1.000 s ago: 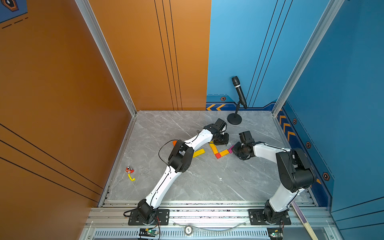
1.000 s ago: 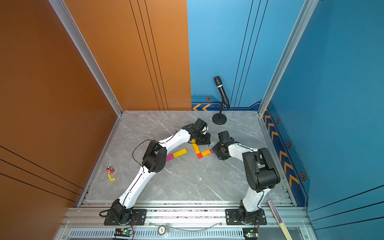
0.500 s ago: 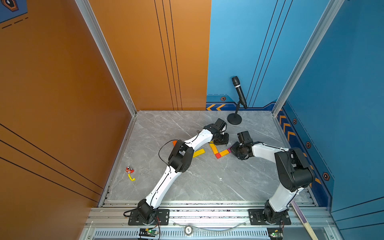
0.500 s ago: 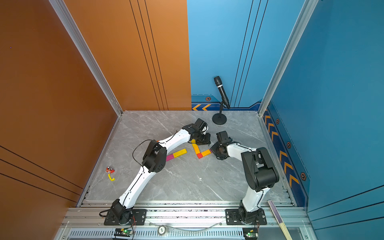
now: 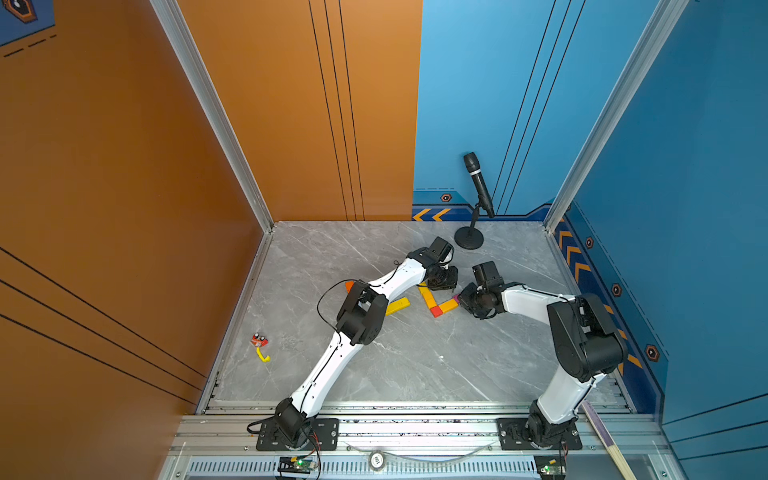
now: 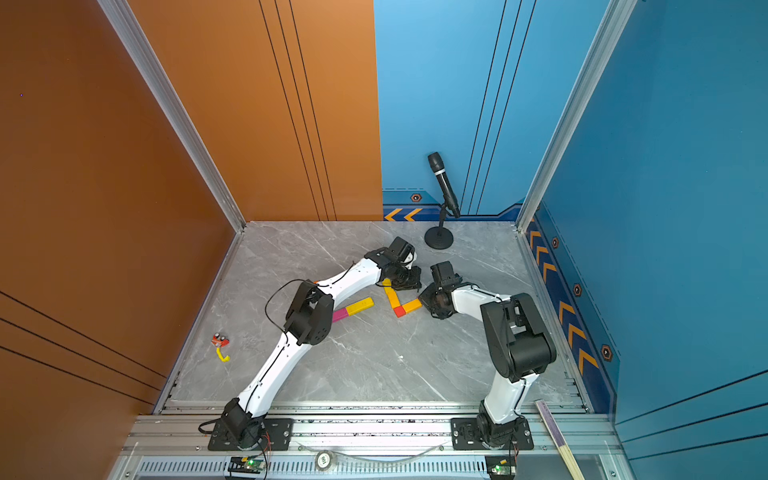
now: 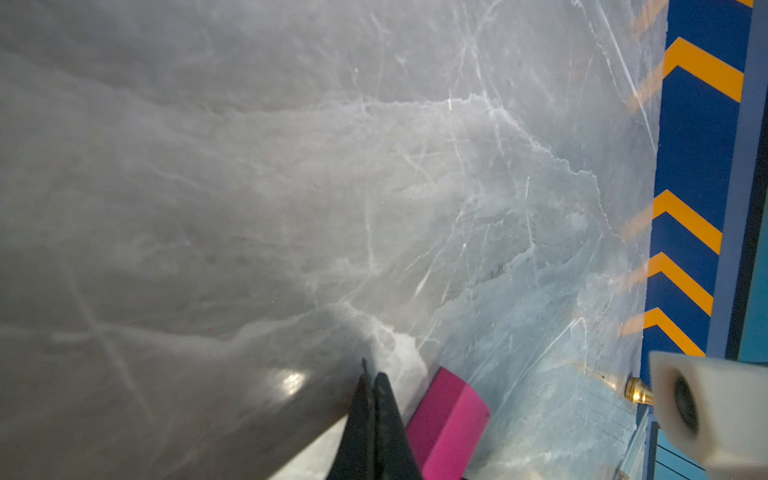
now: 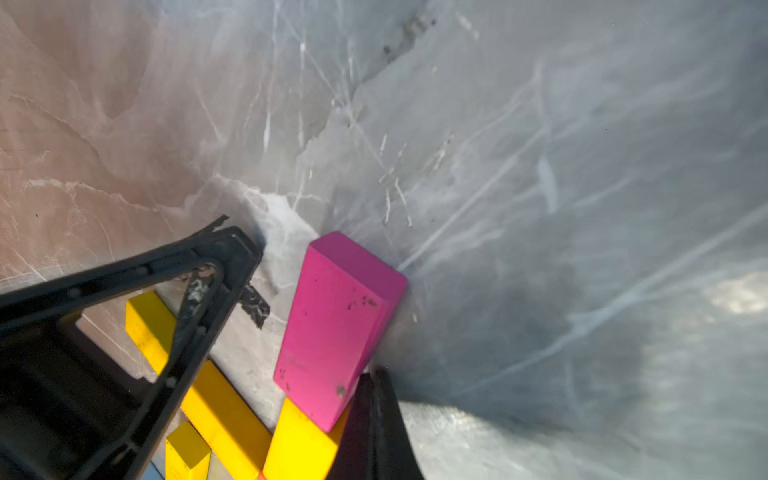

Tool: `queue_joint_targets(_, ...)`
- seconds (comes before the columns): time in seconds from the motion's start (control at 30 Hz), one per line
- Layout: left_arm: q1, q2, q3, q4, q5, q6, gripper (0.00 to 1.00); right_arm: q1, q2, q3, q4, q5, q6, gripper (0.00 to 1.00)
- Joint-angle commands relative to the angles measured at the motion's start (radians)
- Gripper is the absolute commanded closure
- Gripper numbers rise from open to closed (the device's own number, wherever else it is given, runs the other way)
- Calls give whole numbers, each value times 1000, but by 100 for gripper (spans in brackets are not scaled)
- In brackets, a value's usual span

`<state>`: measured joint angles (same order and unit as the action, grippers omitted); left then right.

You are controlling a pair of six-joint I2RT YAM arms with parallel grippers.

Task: Assemble the letter v with building blocks
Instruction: Assemble the building block at the center of the board.

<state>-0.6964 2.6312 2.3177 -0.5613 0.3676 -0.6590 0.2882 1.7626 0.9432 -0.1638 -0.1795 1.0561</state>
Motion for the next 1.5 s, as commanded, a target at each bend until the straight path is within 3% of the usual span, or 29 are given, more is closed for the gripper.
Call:
queue_joint_targets(0.0,-13,29,12,-26,22,7,100,1,-18,-12,-46,33,16,100)
queue_joint_targets(0.33,-25,11,-39,-26,40,20,100,-37,-92,-53,-67,77,16,100)
queue_joint_targets(1.47,-41,-20,-77,-26,26,14,100,-39,-91,-66,-56,74,24,100)
